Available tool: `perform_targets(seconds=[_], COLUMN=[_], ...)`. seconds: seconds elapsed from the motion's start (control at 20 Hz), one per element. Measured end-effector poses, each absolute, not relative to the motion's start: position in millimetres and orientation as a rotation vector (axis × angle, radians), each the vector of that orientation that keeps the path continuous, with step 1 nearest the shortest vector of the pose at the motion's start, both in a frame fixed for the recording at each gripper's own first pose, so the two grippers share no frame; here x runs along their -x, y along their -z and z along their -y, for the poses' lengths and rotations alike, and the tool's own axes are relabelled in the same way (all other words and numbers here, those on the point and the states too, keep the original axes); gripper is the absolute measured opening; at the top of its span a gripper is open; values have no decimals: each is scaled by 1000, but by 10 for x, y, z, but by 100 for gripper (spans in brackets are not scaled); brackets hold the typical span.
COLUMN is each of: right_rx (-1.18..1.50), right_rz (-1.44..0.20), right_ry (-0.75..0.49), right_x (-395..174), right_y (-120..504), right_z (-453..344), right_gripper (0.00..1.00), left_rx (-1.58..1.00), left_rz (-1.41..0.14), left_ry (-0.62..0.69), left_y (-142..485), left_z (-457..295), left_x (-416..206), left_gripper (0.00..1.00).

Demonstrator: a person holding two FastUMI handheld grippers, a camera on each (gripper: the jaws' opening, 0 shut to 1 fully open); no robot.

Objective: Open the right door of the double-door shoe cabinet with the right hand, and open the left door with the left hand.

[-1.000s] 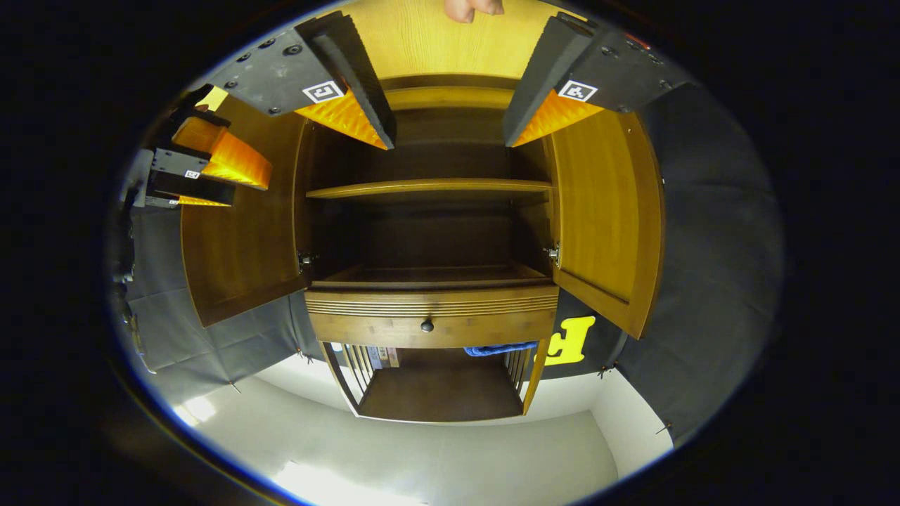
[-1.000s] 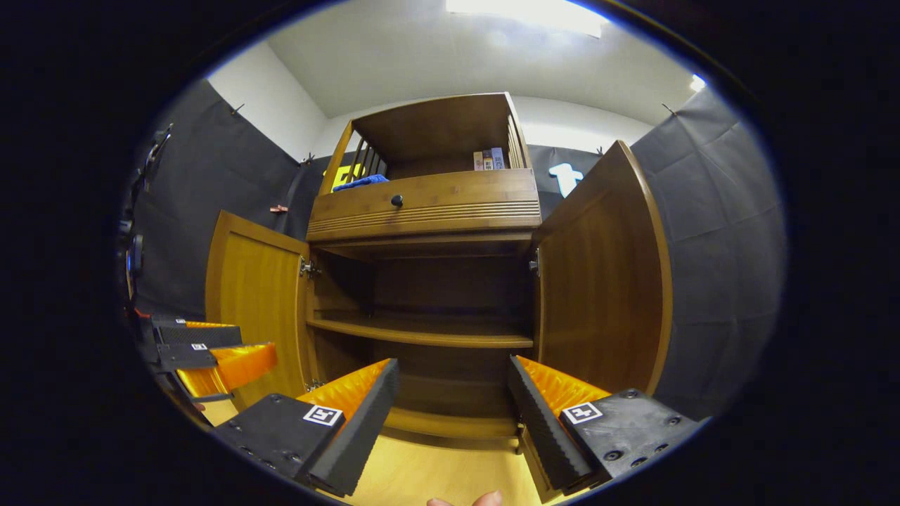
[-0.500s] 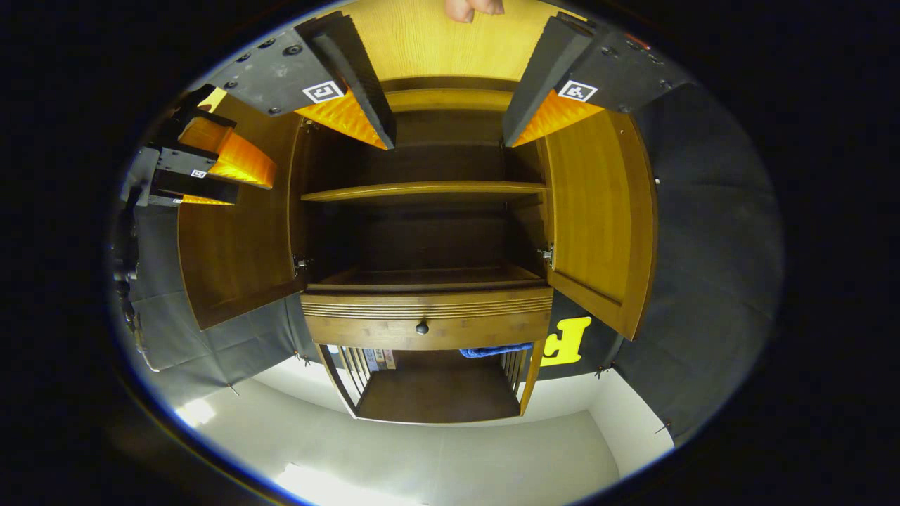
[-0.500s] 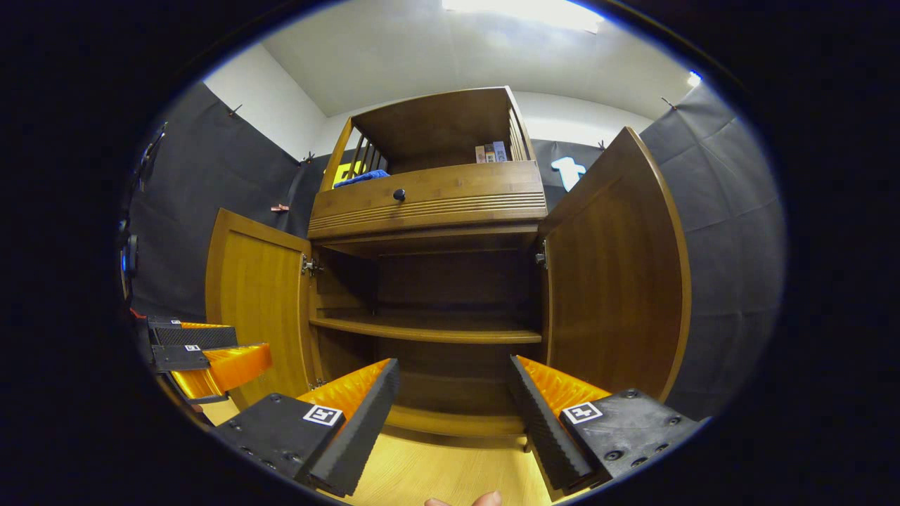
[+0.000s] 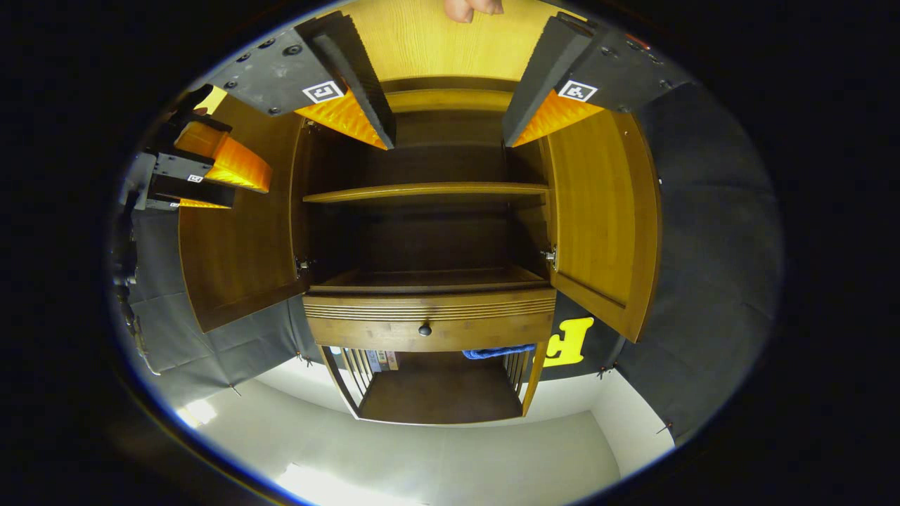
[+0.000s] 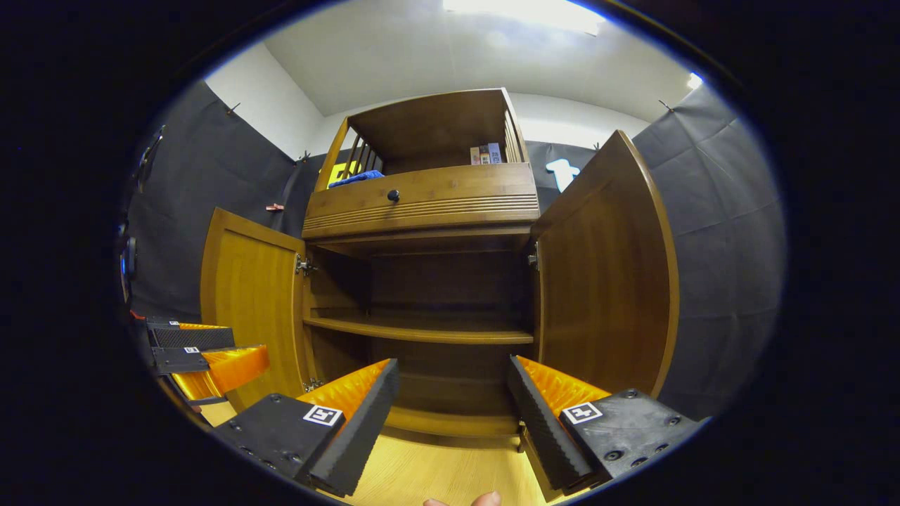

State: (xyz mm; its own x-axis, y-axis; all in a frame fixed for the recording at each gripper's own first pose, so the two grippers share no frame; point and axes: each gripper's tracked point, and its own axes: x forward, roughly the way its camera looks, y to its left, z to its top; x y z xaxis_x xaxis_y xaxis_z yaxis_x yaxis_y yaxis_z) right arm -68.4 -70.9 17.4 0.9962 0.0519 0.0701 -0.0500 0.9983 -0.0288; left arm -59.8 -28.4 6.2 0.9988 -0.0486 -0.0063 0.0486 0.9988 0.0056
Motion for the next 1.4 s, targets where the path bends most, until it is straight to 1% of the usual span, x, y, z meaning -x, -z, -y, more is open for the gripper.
perform_targets(seconds=[0.05,0.1,0.25,0.3,0.35,0.5,0.55,0.6,0.7,0.85,0.9,0.95,1.05,1.1,1.2,1.25,1.4], right_rx=[28,30,30,30,30,31,32,32,32,32,31,31,33,34,32,30,27], right_rz=[72,73,70,67,65,68,68,65,68,69,68,67,68,70,68,67,68], right_ry=[-51,-50,-52,-52,-54,-55,-56,-55,-55,-50,-51,-49,-50,-48,-48,-48,-45], right_x=[682,683,685,682,680,680,678,677,683,680,679,682,687,683,686,683,686], right_y=[-177,-181,-164,-155,-151,-157,-156,-148,-160,-162,-160,-157,-162,-166,-163,-160,-167], right_z=[702,700,677,670,664,655,651,644,649,666,671,673,676,681,690,692,704], right_gripper=[95,99,100,98,97,97,99,97,97,100,97,99,100,97,100,98,97], left_rx=[-7,-6,0,-1,-2,3,3,4,8,5,4,5,7,6,5,7,11], left_rz=[-4,-3,-5,-5,-4,-5,-3,-2,-1,-2,-1,1,-1,-2,-1,3,6], left_ry=[46,41,40,41,41,42,41,38,39,40,38,40,41,40,44,47,47], left_y=[-68,-61,-60,-54,-54,-54,-65,-67,-73,-78,-69,-80,-74,-70,-70,-88,-93], left_z=[275,247,220,217,215,193,187,180,186,183,190,192,203,204,215,218,223], left_x=[602,605,607,614,623,626,627,629,628,627,622,628,632,632,633,638,646], left_gripper=[94,93,94,94,94,94,94,94,94,94,94,93,94,94,94,94,94])
